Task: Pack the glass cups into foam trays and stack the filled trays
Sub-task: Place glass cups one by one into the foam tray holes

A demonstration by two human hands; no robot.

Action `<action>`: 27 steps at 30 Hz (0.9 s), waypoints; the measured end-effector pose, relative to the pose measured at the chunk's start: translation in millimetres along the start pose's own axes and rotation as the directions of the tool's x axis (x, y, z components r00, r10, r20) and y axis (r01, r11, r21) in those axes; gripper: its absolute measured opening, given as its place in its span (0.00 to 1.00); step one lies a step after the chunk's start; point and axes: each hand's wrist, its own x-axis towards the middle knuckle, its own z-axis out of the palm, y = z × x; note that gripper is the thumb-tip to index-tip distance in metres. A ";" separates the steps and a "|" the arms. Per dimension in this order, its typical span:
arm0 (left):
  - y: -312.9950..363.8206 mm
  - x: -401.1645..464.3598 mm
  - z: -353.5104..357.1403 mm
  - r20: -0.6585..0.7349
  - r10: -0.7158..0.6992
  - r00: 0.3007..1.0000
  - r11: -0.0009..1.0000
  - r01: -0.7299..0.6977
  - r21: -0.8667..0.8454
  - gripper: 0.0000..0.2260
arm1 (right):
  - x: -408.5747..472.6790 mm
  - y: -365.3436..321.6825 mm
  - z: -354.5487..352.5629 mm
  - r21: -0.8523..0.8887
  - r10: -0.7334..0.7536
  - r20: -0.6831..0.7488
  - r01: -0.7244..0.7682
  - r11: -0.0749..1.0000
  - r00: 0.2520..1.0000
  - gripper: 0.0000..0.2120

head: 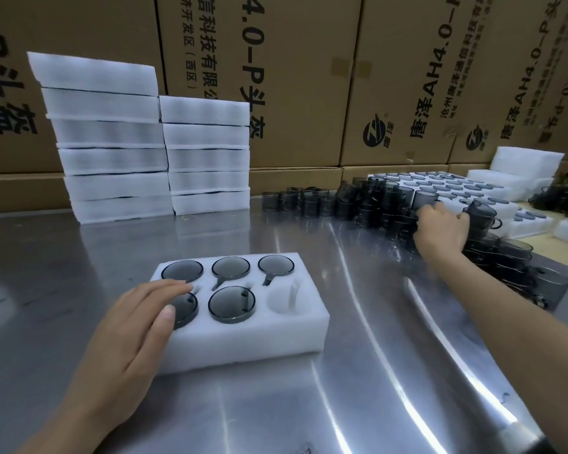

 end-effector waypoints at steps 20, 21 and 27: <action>21.4 -6.8 -3.7 0.078 0.107 0.991 0.987 -0.115 0.108 0.17 | -177.1 -99.9 -98.6 0.647 -0.475 -0.482 0.665 0.373 0.736 0.01; 21.2 -6.6 -3.5 0.080 0.105 0.991 0.988 -0.114 0.108 0.17 | -179.0 -98.5 -97.3 0.672 -0.482 -0.465 0.651 0.354 0.742 0.01; 20.2 -5.7 -2.1 0.088 0.098 0.991 0.987 -0.108 0.116 0.17 | -183.5 -91.2 -94.1 0.741 -0.537 -0.412 0.613 0.272 0.736 0.02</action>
